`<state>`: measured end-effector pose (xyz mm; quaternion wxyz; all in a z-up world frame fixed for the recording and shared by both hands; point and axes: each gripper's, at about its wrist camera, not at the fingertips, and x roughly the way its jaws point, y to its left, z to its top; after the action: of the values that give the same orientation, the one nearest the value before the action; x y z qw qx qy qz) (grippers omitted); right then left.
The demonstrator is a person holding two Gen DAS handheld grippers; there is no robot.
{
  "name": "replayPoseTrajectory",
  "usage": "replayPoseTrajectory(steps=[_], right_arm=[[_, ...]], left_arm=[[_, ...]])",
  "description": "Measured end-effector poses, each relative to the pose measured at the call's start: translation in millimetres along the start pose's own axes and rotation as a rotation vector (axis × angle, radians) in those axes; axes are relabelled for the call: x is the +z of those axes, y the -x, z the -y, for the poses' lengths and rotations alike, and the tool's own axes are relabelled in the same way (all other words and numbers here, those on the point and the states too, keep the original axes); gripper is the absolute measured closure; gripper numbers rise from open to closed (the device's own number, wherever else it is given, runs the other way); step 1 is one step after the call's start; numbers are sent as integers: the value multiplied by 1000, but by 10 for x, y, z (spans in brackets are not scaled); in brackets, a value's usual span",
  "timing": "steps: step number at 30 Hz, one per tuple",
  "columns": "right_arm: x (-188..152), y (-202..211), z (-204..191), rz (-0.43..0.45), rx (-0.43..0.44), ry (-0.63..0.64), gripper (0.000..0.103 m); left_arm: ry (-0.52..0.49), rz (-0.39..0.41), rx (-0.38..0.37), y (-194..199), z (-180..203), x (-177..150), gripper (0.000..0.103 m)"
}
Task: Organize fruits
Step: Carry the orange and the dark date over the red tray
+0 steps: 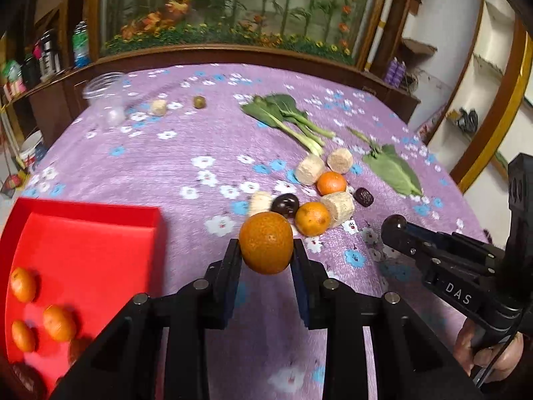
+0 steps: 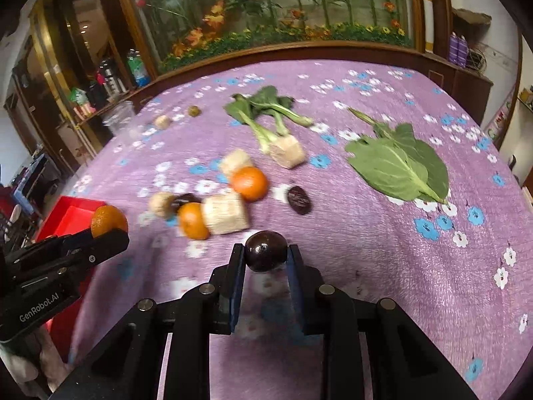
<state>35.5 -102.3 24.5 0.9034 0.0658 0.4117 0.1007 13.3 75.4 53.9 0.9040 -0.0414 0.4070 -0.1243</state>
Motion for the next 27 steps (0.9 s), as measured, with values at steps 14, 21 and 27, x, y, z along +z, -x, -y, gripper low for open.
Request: replayPoseTrajectory(steps=[14,21,27], right_arm=[[-5,162,-1399,-23,218,182,75],[-36,-147,-2013,-88,293,253,75],[-105,-455,-2331,-144,309,301,75]], left_arm=[[164,95,256,708,-1243,-251,74],[242,56,291,623,-1750,-353,74],[240,50,313,578,-1876,-364,74]])
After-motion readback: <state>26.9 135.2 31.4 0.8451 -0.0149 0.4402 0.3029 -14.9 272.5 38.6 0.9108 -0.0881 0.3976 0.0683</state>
